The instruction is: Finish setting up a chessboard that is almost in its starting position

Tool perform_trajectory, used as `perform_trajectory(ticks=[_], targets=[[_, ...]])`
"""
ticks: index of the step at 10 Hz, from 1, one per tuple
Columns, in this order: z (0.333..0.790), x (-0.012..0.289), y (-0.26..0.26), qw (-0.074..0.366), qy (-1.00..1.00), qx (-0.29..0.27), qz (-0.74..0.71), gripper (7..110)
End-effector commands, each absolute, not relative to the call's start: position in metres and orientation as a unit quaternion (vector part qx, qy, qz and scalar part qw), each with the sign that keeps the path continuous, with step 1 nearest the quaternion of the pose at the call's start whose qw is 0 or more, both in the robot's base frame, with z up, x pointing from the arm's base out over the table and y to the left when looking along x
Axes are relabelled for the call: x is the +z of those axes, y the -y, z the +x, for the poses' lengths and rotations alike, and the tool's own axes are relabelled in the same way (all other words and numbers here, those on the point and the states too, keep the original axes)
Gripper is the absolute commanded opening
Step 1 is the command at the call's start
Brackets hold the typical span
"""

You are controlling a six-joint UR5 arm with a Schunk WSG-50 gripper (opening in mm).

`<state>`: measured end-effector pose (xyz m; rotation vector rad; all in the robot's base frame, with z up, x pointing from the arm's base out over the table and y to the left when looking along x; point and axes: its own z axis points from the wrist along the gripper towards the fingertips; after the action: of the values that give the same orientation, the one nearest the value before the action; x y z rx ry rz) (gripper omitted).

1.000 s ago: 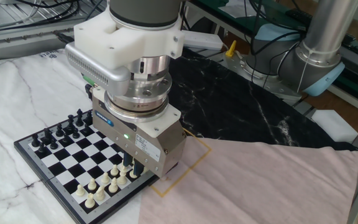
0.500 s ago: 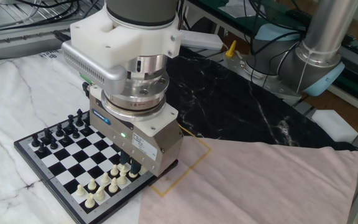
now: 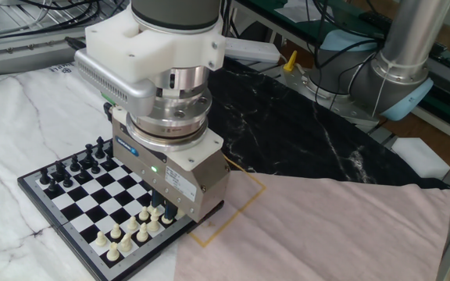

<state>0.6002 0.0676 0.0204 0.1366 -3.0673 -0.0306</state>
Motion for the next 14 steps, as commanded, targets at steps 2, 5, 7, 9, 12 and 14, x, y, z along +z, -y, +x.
perform_trajectory(ticks=[2, 5, 7, 9, 12, 14], targets=[[0.595, 0.026, -0.067, 0.045, 0.998, -0.011, 0.032, 22], [0.591, 0.036, -0.065, 0.054, 0.998, -0.01, 0.029, 22], [0.594, 0.037, -0.066, 0.052, 0.998, -0.015, 0.028, 22], [0.593, 0.04, -0.067, 0.054, 0.998, -0.018, 0.026, 22], [0.595, 0.042, -0.075, 0.055, 0.998, -0.035, 0.022, 22], [0.594, 0.046, -0.078, 0.056, 0.997, -0.042, 0.014, 22]])
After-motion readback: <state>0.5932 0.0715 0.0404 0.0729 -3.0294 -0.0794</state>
